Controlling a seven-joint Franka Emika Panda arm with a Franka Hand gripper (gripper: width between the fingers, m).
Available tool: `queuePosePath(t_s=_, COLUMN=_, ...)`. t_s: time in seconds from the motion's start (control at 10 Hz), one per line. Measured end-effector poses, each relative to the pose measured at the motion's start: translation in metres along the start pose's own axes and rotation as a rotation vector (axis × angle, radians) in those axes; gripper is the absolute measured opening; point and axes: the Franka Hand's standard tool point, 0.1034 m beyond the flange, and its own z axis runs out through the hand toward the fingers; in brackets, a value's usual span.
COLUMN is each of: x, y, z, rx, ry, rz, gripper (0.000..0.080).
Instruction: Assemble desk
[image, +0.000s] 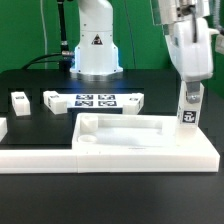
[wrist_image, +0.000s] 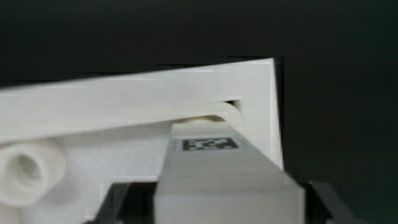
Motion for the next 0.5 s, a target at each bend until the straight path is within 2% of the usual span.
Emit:
queuePosePath(t_s=0.4, x=0.0018, y=-0.0008, z=-0.0002, rx=0.004, ry=0.008, rz=0.055, gripper=0.0291)
queuePosePath(t_s=0.5, x=0.0016, y=-0.0006, z=0.0001, rx=0.004, ry=0.008, rz=0.053, gripper=0.0481)
